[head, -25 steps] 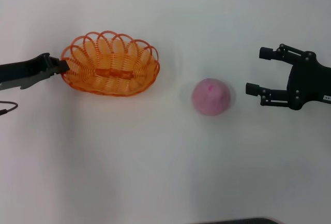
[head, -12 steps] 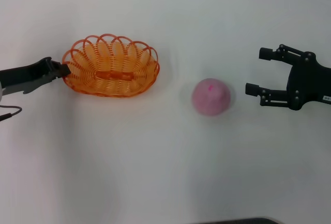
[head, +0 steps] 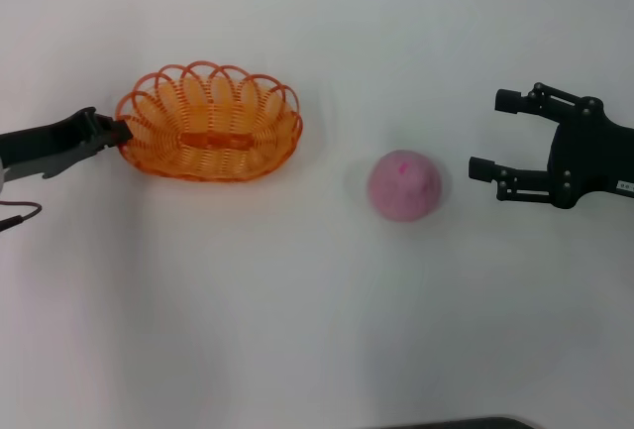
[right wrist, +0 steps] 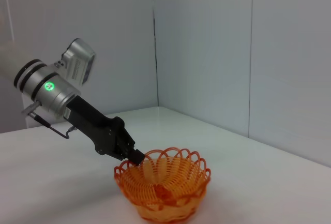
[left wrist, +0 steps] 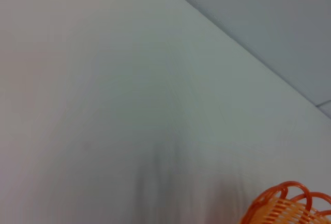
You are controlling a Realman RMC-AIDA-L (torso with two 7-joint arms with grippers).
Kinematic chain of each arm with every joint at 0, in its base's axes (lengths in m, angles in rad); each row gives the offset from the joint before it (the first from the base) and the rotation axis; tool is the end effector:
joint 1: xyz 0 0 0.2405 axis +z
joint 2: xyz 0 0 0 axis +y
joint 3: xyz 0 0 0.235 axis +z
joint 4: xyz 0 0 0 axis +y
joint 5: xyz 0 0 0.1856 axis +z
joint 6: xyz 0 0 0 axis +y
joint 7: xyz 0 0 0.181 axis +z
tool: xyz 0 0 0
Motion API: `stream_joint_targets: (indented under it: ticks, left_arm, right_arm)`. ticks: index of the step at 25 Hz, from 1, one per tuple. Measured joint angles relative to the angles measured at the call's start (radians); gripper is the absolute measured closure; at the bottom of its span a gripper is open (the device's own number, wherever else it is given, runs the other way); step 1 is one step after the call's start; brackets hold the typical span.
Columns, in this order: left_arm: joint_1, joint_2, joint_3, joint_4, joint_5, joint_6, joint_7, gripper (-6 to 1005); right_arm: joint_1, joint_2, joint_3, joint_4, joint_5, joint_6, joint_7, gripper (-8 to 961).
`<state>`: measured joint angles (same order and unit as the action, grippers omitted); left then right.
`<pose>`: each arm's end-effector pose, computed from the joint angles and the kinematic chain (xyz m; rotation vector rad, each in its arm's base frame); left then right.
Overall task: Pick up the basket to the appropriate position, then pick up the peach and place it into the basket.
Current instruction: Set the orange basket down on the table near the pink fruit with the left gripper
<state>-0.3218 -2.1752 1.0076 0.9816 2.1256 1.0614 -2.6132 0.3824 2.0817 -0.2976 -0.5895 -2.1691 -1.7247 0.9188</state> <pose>-0.2761 0.3293 -0.0326 -1.8595 -1.8562 -0.5279 0.2706 0.2624 -0.0004 -2.5521 0.3776 0.7324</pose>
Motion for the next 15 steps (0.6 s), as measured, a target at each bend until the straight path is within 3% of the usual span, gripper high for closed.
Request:
stream_joint_targets:
  ticks: [15]
  left_arm:
    - [0.013,0.000,-0.003,0.000,-0.021,-0.012,0.013,925]
  right_arm:
    - [0.005,-0.001,0.000,-0.004,0.000,0.003,0.000,18]
